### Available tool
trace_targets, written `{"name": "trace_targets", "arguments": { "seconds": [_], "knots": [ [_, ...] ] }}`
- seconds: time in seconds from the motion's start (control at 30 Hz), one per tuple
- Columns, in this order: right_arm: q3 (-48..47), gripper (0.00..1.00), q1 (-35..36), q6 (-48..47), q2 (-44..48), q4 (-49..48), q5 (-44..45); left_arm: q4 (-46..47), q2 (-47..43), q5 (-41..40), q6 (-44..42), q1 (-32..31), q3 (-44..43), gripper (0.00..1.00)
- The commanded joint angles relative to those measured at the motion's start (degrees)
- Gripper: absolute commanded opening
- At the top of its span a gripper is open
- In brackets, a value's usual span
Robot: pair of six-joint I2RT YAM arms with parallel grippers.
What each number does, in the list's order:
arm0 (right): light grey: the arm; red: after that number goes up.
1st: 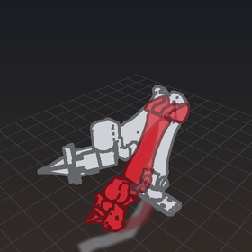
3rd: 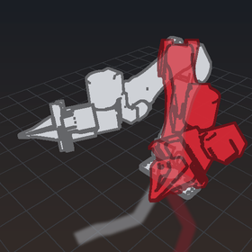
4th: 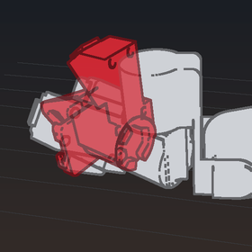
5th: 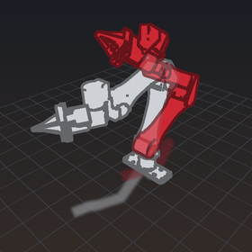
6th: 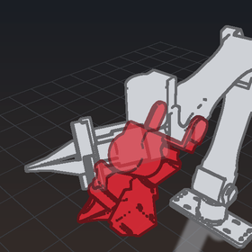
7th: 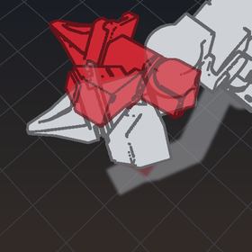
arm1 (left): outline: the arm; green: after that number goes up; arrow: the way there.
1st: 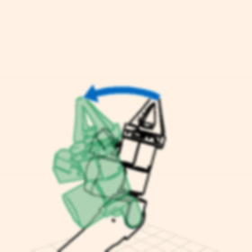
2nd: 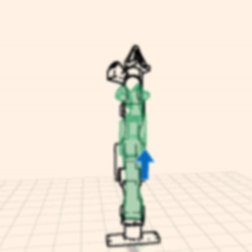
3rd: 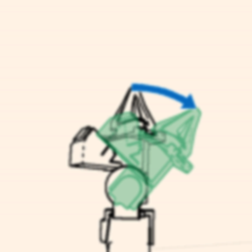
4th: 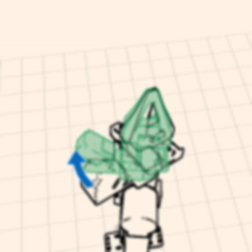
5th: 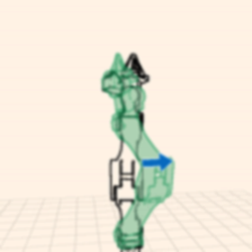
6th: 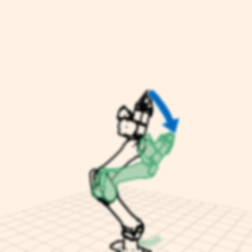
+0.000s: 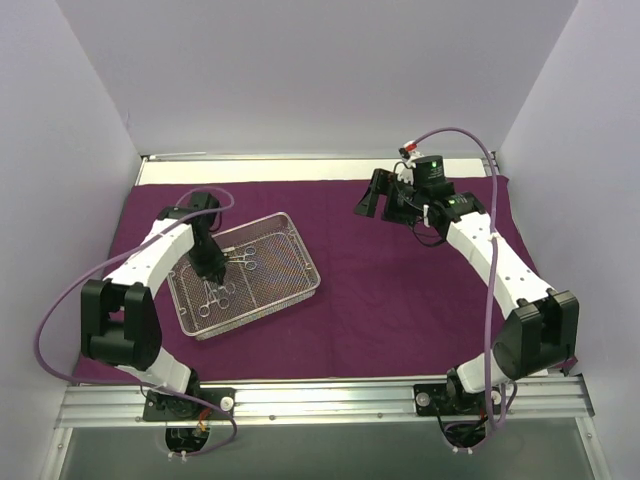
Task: Open and lay out the surgical kit
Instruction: Pick up the medical item from the container, then place the medical item in the surgical kit.
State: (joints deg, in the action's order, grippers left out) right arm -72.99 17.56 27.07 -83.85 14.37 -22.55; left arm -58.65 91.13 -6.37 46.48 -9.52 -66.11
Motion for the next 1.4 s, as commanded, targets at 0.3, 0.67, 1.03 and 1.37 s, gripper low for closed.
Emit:
{"name": "trace_targets", "arguments": {
  "seconds": [0.3, 0.67, 1.03, 1.37],
  "knots": [
    [-6.46, 0.80, 1.86, 2.37, -6.23, -7.69, -17.00, 8.20, -0.88, 21.30, -17.56, -10.25, -13.69, 0.02],
    [-6.20, 0.58, 14.42, 9.23, -8.61, -17.62, -14.47, 9.08, 2.65, 31.68, -19.76, -16.41, -22.66, 0.02],
    [-6.90, 0.51, 16.72, 9.58, -11.16, -16.83, -9.98, 9.79, 1.68, 31.95, -18.88, -18.43, -22.75, 0.02],
    [-7.25, 0.40, 17.07, 9.40, -12.56, -16.39, -9.62, 11.54, 0.71, 33.09, -17.91, -18.78, -21.17, 0.02]
  ]
}}
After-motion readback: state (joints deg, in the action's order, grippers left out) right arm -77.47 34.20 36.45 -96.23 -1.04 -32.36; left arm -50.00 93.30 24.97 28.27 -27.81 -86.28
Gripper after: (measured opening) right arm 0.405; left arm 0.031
